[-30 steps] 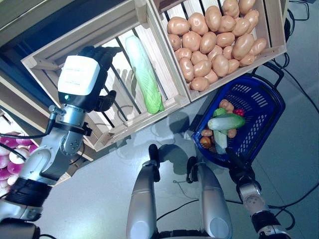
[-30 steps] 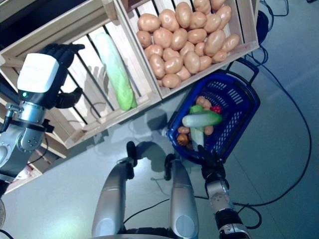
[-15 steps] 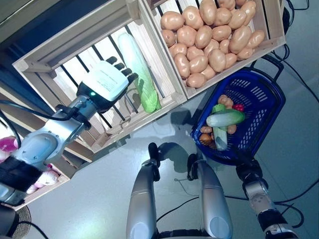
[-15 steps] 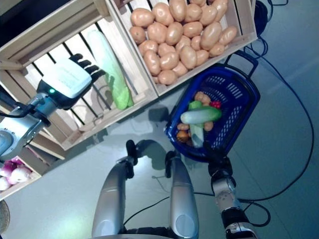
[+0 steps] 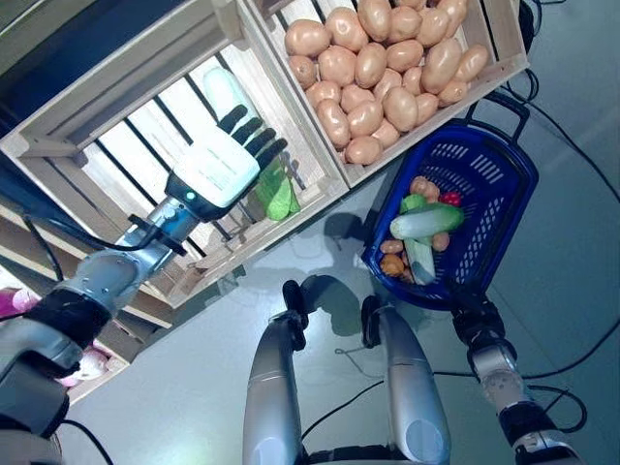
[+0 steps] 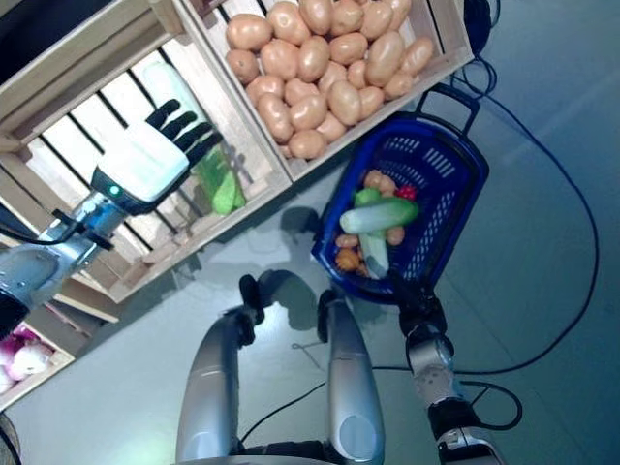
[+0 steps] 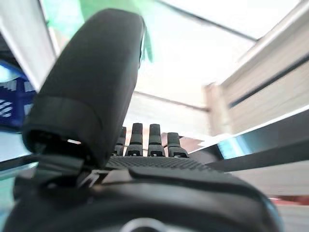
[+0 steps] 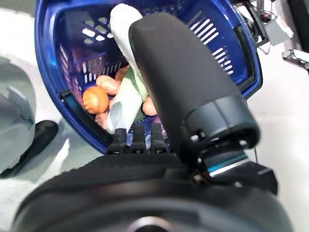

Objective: Put vegetables into the basket

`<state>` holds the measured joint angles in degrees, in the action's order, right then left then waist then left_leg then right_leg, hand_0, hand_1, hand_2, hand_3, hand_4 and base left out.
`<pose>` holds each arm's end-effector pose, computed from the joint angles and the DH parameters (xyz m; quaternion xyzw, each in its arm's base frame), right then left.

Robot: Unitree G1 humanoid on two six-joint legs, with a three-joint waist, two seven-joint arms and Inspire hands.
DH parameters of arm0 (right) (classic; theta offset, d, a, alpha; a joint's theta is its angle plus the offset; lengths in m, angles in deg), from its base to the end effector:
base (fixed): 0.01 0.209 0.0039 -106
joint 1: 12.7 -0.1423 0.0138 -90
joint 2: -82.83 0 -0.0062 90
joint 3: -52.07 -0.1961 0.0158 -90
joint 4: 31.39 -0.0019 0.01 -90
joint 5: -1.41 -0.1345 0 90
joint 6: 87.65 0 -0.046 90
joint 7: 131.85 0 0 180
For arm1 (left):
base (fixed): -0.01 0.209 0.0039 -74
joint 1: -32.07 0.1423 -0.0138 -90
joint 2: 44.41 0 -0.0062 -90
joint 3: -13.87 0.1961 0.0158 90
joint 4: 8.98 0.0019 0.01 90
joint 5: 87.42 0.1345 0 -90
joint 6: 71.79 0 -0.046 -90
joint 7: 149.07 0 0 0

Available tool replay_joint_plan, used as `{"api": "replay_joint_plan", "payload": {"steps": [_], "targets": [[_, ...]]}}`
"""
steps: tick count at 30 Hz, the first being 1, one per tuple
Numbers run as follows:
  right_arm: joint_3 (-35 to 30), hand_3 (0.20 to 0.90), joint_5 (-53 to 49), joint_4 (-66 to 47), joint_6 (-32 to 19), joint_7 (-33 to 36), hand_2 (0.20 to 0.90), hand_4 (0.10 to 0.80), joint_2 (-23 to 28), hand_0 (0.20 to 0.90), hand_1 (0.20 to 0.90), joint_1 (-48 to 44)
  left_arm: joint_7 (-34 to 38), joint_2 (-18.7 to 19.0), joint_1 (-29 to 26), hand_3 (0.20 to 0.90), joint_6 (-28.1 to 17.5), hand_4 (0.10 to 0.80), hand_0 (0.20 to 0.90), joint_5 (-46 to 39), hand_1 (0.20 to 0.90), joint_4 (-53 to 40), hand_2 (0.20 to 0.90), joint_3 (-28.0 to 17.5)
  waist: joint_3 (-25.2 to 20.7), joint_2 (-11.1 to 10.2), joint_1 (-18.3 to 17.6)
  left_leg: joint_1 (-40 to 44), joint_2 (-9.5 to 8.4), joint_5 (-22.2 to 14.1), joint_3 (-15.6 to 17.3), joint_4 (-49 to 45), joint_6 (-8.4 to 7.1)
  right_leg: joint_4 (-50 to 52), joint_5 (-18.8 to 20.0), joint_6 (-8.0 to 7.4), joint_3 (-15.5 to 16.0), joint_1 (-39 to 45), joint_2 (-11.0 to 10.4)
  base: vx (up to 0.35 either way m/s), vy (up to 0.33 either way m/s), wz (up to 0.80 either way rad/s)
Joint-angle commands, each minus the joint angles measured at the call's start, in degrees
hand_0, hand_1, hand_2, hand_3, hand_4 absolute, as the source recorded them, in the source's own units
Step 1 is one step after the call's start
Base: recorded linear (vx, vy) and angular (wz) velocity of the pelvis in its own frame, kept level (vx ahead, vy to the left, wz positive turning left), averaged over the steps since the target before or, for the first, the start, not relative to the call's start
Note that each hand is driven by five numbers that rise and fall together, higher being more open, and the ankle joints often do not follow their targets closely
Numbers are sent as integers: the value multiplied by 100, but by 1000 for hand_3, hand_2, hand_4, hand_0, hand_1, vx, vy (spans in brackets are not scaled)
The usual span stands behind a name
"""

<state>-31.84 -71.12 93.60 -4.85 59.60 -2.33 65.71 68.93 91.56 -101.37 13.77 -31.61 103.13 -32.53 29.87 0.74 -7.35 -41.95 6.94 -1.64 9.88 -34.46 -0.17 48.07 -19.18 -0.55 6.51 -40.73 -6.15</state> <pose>0.2234 -0.2358 -0.0155 0.3882 0.1523 -0.2340 0.8783 0.2958 0.2781 0.1641 0.8321 -0.3520 0.0252 0.4278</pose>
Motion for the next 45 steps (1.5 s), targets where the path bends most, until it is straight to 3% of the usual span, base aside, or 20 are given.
{"api": "replay_joint_plan", "payload": {"steps": [1, 10, 19, 23, 39, 40, 41, 42, 45], "targets": [[-101, 900, -86, -403, -101, 209, 900, 800, 362, 900, 900, 102, 408, 27, -524, 900, 67, 800, 900, 42, 900, -27, 900, -312, -183, -49, -47, 214, 98, -973, 164, -504, -44, -697, 901, -7, -48, 37, 17, 2, 34, -8], [-82, 900, -83, -614, 20, 424, 900, 800, 427, 900, 900, 109, 492, -201, -621, 900, 4, 800, 900, 99, 900, 501, 900, -74, -163, -103, -178, 158, 156, -978, 229, -514, -39, -742, 978, -57, -145, -59, 46, -2, 22, -8], [-64, 900, -172, -600, 14, 458, 900, 800, 518, 900, 900, -9, 47, -502, -878, 900, 234, 800, 900, -136, 900, 1170, 900, 235, -97, -148, -239, 47, 183, -1067, 232, -689, -19, -727, 1021, -87, -176, -154, 24, 2, 18, -4], [-82, 900, -123, -560, 26, 392, 900, 800, 508, 900, 900, -13, -165, -621, -777, 900, 680, 800, 900, -364, 900, 1572, 900, 195, -61, -157, -265, -26, 201, -1085, 210, -752, -14, -682, 1020, -96, -214, -225, 21, 2, 23, -6], [-142, 900, -84, -856, -87, 233, 900, 800, 623, 900, 900, 146, 208, -877, -345, 900, 909, 800, 900, -155, 900, 1891, 900, -34, -11, -208, -273, -367, 257, -1219, 156, -1049, 14, -403, 946, -77, -229, -558, -9, 3, 13, -3], [-161, 900, -88, -882, -88, 205, 900, 800, 630, 900, 900, 166, 206, -892, -308, 731, 914, 687, 731, -131, 731, 1897, 731, -61, -11, -203, -270, -398, 256, -1246, 146, -1101, 25, -362, 931, -75, -245, -583, -14, -5, 31, -12], [-167, 900, -81, -902, -97, 181, 900, 800, 633, 900, 900, 180, 205, -897, -286, 427, 916, 485, 427, -114, 427, 1890, 427, -72, -11, -197, -270, -423, 254, -1264, 134, -1137, 35, -325, 919, -73, -262, -605, -17, -10, 22, -12], [-166, 900, -60, -934, -113, 165, 900, 800, 632, 900, 900, 196, 212, -903, -277, 300, 930, 400, 300, -106, 300, 1890, 300, -66, -11, -190, -270, -468, 255, -1289, 114, -1198, 41, -264, 901, -70, -284, -646, -19, -20, 22, -15], [-160, 900, -76, -990, -159, 134, 900, 800, 641, 900, 900, 237, 270, -912, -221, 300, 928, 400, 300, -128, 300, 1934, 300, -89, -11, -181, -266, -573, 269, -1419, 90, -1425, 65, -42, 814, -65, -307, -753, -51, -21, 21, -14]]}}
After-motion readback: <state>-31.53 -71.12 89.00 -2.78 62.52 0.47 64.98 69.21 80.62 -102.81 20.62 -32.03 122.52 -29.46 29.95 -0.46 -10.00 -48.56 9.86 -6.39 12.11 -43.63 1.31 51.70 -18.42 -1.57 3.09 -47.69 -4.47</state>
